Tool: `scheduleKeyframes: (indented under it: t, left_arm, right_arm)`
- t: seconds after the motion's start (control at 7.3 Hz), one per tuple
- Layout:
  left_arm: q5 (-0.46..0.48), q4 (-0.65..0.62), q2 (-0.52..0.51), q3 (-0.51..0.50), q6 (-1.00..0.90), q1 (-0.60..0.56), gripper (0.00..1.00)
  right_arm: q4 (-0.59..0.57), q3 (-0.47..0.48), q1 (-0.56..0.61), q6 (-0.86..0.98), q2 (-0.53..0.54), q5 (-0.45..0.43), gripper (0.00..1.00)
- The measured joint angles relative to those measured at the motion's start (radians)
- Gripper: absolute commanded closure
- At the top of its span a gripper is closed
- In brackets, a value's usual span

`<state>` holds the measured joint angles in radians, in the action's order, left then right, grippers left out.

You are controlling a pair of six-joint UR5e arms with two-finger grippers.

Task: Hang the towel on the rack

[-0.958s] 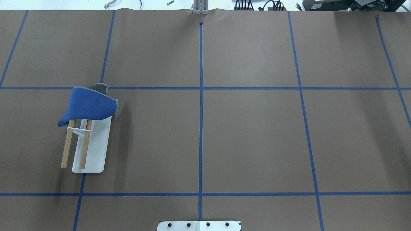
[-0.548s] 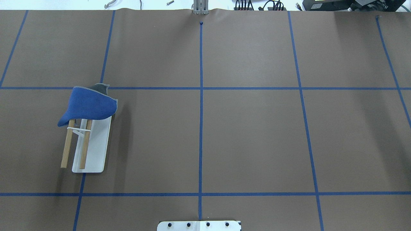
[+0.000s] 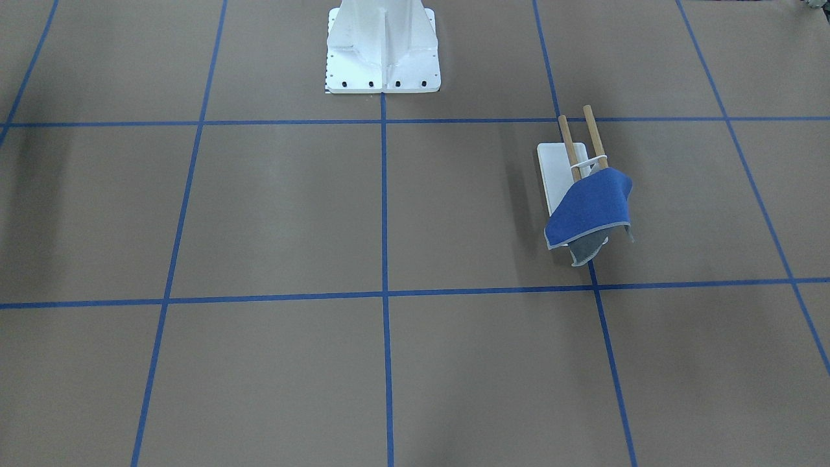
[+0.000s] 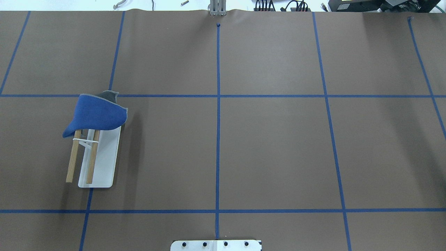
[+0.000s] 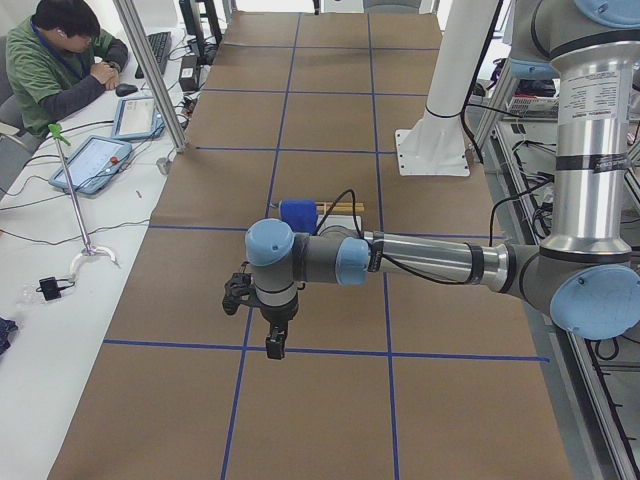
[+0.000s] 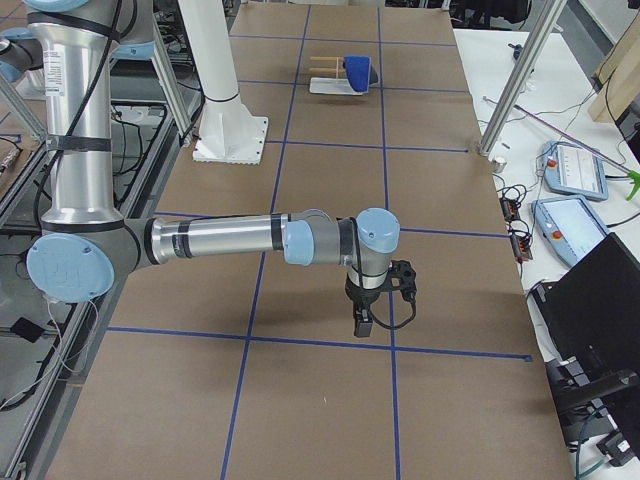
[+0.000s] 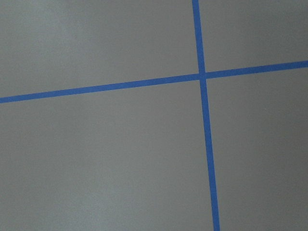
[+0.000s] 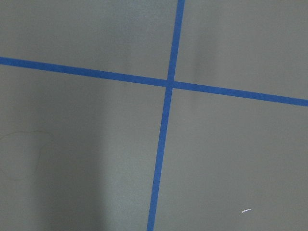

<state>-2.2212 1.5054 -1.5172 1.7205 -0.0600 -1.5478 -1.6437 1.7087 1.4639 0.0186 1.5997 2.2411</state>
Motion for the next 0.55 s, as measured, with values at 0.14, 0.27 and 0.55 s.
scheduleKeyframes:
  t: [0.14, 0.27, 0.55]
  left_arm:
    - [0.001, -0.001, 0.001, -0.003, 0.002, 0.0, 0.01]
    - [0.004, -0.002, 0.002, -0.007, 0.005, 0.0, 0.01]
    - [0.007, -0.004, 0.007, -0.009, 0.007, -0.001, 0.01]
  right_arm:
    - [0.0, 0.002, -0.006, -0.001, -0.001, 0.0, 0.0]
    - [0.001, 0.004, -0.008, -0.001, -0.001, -0.002, 0.0]
    - [0.001, 0.007, -0.009, -0.003, -0.001, -0.004, 0.0]
